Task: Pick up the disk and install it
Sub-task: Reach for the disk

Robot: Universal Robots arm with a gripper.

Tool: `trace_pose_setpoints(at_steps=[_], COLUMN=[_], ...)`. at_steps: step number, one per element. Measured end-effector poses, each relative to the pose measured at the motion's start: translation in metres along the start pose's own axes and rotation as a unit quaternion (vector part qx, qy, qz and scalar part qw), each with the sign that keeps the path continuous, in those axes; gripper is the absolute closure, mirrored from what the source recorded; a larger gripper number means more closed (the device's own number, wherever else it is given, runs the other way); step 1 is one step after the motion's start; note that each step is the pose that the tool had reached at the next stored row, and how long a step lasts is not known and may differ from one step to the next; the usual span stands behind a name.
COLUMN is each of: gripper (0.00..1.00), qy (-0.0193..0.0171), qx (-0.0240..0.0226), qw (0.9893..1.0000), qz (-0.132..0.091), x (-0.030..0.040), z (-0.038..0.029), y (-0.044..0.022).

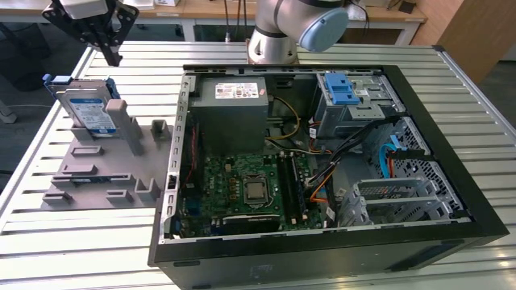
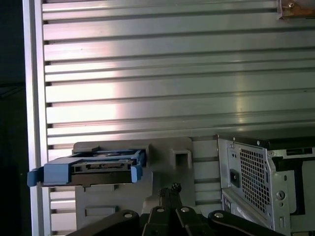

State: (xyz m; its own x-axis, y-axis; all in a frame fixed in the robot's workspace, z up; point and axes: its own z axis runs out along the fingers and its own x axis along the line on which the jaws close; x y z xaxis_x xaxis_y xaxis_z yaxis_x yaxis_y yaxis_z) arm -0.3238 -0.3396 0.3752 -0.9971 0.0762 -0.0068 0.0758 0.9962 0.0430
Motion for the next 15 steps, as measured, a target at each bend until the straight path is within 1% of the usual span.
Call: trace_pose_setpoints(at_steps=[8,9,10,11,15], gripper=[0.89,0.89,0.89,0.89,0.89], qy=[0.0006,0.0008,0.0008,0.0008,0.001], qx=[0.0,0.0,0.0,0.0,0.0001], qw=[1.0,1.0,1.0,1.0,1.0], qz=[0.0,0.0,0.0,0.0,0.0], x=[0.0109,0.0148,0.0238,0.0265,0.0308], z=[0.0014,0.0017,0.002,0.0021,0.0025], y=[0.0023,0.0035,0.0041,0.0045,0.0052])
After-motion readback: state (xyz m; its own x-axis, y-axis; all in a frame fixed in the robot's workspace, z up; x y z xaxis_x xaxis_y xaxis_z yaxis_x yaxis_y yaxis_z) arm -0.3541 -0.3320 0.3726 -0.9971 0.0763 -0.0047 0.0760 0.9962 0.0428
